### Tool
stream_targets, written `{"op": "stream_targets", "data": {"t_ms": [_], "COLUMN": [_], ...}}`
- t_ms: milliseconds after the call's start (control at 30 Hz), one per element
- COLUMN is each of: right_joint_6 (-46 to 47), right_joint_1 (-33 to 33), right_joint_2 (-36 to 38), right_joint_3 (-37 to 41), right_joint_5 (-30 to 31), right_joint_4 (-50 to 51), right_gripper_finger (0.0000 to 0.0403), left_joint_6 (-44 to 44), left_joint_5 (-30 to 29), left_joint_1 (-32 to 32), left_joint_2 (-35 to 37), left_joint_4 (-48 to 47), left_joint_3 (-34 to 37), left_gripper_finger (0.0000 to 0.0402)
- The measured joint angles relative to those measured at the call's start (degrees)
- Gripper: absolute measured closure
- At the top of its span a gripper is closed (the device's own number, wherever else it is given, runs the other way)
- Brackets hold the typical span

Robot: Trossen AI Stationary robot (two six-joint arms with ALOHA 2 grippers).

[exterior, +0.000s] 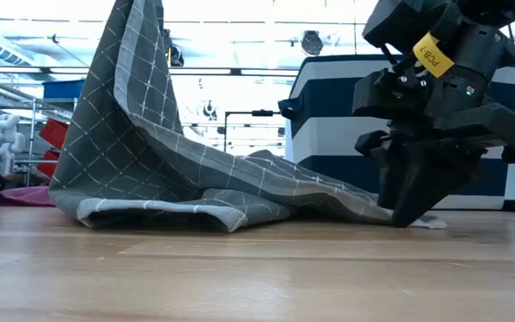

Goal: Fold towel
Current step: Fold the gray checkered towel

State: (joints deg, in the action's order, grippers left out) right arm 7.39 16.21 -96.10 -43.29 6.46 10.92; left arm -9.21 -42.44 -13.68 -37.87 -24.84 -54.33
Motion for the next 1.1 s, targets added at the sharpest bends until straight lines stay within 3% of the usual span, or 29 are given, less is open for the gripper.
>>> {"op": "stream_targets", "data": {"t_ms": [133, 200, 533, 900, 1100], "right_joint_6": [-0.53, -0.74, -0.35, 1.94, -0.14], "right_joint_1": [-0.07, -0.07, -0.17, 0.08, 1.08], "right_joint_2": [-0.02, 0.00, 7.04, 25.57, 36.67], "right_joint_3": [0.02, 0.02, 0.45, -0.08, -5.94], "right_joint_5": [0.73, 1.09, 2.91, 8.46, 11.47], "right_joint_4": [0.21, 0.32, 6.98, 15.60, 20.29], "right_gripper_finger": [0.0375, 0.0395, 0.0401, 0.0402, 0.0403], "left_joint_6": [0.10, 0.10, 0.06, -0.38, -0.55], "left_joint_5": [-0.01, -0.02, -0.02, -0.48, -1.66], "left_joint_1": [0.03, 0.03, 0.03, 0.03, 0.03], "left_joint_2": [0.00, -0.01, 0.00, -0.02, 0.00], "left_joint_4": [0.00, -0.01, -0.01, -0.03, 0.00], "left_joint_3": [0.00, 0.00, 0.00, 0.00, 0.00], "left_gripper_finger": [0.0401, 0.0401, 0.0401, 0.0401, 0.0401]}}
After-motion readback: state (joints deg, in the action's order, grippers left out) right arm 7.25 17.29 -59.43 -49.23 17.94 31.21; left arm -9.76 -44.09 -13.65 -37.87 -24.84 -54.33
